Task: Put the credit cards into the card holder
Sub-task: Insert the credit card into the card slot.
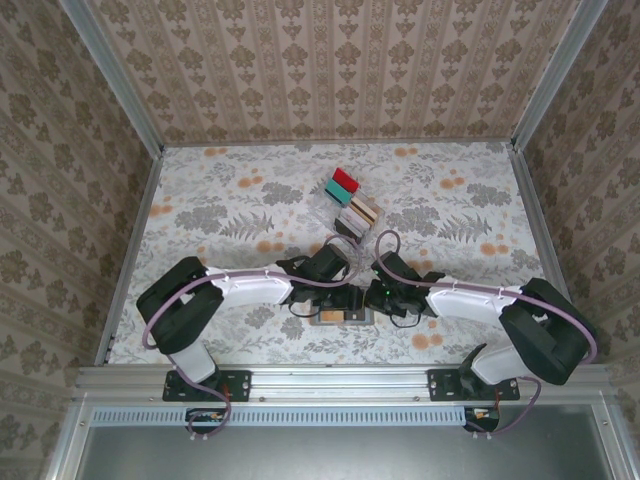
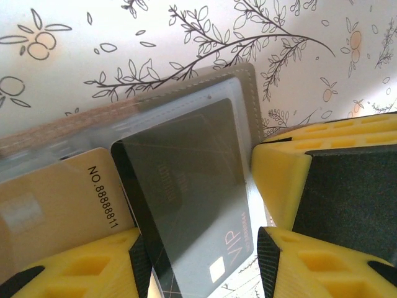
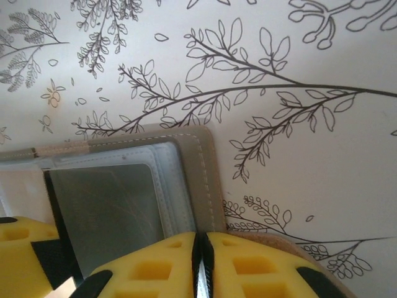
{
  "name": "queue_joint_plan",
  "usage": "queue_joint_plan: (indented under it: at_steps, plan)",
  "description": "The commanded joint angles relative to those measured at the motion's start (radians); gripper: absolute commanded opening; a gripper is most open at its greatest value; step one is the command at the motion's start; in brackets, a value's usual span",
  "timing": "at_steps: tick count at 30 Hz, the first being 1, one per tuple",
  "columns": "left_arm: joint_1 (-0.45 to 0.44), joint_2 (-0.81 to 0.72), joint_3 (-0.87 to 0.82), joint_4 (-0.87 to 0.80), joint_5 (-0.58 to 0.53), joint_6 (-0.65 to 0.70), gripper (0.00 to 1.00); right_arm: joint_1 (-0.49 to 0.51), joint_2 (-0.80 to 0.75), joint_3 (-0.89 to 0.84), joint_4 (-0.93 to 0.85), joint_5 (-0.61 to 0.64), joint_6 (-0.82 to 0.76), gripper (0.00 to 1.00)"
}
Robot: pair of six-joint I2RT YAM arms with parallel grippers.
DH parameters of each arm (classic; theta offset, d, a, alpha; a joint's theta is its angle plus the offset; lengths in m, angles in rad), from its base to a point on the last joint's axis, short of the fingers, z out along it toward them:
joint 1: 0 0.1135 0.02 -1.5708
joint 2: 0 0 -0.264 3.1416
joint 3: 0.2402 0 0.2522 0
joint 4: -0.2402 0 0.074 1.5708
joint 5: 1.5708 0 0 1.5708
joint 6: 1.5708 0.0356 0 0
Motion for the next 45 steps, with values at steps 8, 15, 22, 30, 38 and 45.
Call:
queue_joint_plan:
  at_steps: [8, 15, 22, 30, 38, 45]
  plan:
    - [-0.02, 0.001, 0.027, -0.053, -0.014, 0.024, 0.51, 0.0, 0.058, -0.07, 0.016, -0.048, 0.052, 0.14]
    - [-0.013, -0.034, -0.008, -0.062, -0.06, 0.005, 0.55, -0.005, 0.044, -0.071, -0.019, -0.03, 0.048, 0.14]
    - [-0.001, -0.085, -0.058, -0.061, -0.127, -0.024, 0.57, -0.006, 0.049, -0.046, -0.068, -0.007, 0.032, 0.14]
    - [0.016, -0.052, -0.062, 0.011, -0.041, -0.013, 0.48, -0.007, 0.068, -0.046, -0.034, -0.03, 0.033, 0.14]
    - [0.012, -0.036, -0.039, -0.008, -0.046, -0.004, 0.4, -0.007, 0.073, -0.033, -0.039, -0.033, 0.029, 0.14]
    - [0.014, -0.049, -0.034, -0.07, -0.096, -0.002, 0.4, -0.007, 0.075, -0.027, -0.065, -0.021, 0.029, 0.14]
